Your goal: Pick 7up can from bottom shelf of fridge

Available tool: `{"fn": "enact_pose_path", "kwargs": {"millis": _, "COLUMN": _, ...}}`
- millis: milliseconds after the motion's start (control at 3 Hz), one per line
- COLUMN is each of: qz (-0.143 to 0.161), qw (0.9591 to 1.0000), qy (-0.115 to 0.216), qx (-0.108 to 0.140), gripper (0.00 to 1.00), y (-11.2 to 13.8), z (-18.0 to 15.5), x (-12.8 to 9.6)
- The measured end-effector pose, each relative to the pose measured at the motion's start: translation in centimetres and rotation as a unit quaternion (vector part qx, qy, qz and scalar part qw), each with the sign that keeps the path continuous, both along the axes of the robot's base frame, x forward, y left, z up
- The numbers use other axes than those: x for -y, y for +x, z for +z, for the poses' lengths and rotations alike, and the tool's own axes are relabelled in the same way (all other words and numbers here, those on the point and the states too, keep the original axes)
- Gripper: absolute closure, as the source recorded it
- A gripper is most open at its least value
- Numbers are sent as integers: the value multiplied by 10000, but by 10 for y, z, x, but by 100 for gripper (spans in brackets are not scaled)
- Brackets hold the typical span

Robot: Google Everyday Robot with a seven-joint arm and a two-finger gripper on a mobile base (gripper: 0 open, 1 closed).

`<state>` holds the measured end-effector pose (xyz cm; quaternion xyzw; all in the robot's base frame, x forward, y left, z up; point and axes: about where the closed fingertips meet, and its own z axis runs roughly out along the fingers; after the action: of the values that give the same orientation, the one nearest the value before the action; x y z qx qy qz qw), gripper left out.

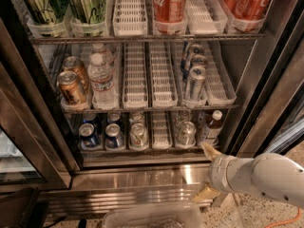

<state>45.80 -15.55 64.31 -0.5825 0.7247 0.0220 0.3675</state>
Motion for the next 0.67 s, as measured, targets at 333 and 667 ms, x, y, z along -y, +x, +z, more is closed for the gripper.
{"fn": "enact_pose_path", "kwargs": {"millis": 333, "qz": -212, "qw": 9997, "qy": 21, "qx": 130, "gripper": 0, "y": 2, "z": -6, "x": 1}}
{"fn": "enact_pose_path", "kwargs": {"millis": 667, "qz": -648, "qw": 9974, "qy": 219, "qx": 218, "gripper": 0, "y": -5, "z": -31, "x": -5}}
